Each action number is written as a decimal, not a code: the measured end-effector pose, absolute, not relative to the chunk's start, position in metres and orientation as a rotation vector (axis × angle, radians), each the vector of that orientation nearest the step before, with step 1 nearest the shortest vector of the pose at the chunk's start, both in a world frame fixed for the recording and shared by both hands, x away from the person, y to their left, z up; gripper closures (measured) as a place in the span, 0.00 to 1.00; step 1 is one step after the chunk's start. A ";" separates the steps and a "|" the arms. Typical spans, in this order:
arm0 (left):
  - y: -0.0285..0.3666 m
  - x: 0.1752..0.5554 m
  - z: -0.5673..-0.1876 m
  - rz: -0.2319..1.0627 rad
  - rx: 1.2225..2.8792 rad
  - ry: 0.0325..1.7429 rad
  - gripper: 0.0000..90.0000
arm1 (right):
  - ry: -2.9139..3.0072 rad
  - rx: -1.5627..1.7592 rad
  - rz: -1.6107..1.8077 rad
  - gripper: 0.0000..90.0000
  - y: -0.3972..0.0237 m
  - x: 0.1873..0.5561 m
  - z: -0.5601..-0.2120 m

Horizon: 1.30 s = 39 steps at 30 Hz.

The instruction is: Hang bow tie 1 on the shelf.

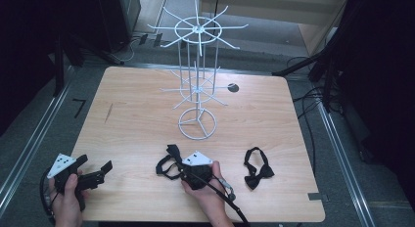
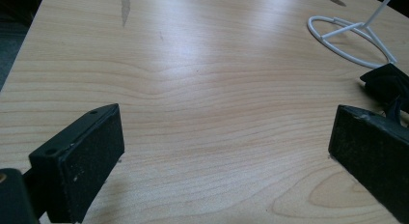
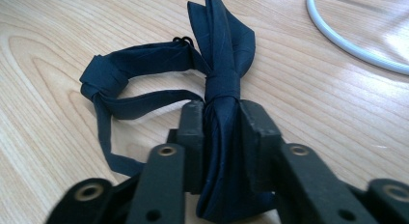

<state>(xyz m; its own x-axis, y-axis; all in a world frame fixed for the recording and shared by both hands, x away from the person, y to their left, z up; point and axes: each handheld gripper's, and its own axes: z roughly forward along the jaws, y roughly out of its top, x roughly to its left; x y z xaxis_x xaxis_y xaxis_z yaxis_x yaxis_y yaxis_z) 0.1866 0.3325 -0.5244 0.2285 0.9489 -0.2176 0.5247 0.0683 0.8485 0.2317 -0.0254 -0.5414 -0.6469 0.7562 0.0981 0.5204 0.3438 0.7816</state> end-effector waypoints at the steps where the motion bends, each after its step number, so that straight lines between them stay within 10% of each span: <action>1: 0.333 0.187 -0.524 0.581 1.584 1.420 0.00 | 2.329 1.141 1.196 0.85 -0.025 0.232 -0.541; 39: 0.333 0.186 -0.524 0.581 1.583 1.422 0.00 | 1.915 1.101 1.409 0.89 -0.075 0.216 -0.478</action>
